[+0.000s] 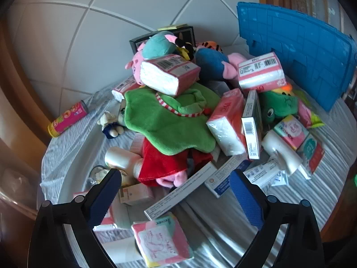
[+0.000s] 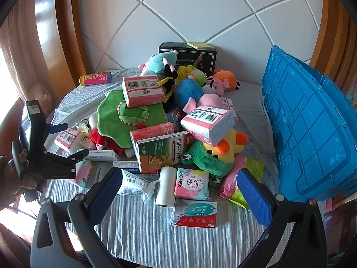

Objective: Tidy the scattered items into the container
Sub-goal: 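Grasp the white medicine box with the left tool while the right tool grasps a blue-white medicine box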

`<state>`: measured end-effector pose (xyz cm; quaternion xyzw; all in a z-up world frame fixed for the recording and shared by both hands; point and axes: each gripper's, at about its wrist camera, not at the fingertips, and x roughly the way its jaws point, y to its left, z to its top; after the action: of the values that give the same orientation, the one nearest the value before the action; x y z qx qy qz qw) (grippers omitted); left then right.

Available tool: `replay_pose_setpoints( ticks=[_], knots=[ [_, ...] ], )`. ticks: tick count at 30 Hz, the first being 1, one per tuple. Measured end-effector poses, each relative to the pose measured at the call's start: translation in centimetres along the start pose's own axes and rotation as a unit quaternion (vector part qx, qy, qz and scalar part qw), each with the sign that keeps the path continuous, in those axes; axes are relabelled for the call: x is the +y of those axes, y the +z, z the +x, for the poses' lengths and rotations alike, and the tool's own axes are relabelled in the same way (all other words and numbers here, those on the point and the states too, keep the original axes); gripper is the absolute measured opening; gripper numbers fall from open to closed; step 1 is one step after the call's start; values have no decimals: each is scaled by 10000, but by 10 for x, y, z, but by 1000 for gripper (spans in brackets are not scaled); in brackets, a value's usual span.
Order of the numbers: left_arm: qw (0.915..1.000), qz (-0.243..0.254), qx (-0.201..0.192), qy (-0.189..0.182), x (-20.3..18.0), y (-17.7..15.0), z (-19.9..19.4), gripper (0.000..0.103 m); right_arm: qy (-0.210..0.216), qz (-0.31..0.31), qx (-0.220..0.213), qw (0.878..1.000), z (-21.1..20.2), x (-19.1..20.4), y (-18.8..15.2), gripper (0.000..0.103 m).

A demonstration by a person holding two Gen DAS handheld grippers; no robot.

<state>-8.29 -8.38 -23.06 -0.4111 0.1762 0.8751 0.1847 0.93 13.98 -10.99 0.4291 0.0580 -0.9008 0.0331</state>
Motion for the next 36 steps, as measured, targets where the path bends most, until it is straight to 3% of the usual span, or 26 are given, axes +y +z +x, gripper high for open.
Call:
replay_pose_setpoints(
  ticks=[4,8,10,11,18,28,36],
  knots=[
    [9973,593,387,-194,0,-9,43,78,-123,272,166,9994,3,3,-2,103],
    [9926,840,730,-482,3,-22,70,65,-214,485,218,9984,8,7,0,103],
    [9903,900,829,-657,6,-24,74,44,-275,503,208,9981,10,10,1,103],
    [9892,924,872,-736,7,-25,76,38,-314,500,201,9981,11,12,1,103],
    [9851,823,843,-1251,13,-22,61,17,-312,556,246,9977,33,22,0,103],
    [9890,312,398,-1389,37,-8,14,16,-356,486,584,9965,90,24,-24,103],
    [9934,13,157,-1140,61,-6,-16,16,280,-229,768,9964,137,73,-41,103]
  ],
)
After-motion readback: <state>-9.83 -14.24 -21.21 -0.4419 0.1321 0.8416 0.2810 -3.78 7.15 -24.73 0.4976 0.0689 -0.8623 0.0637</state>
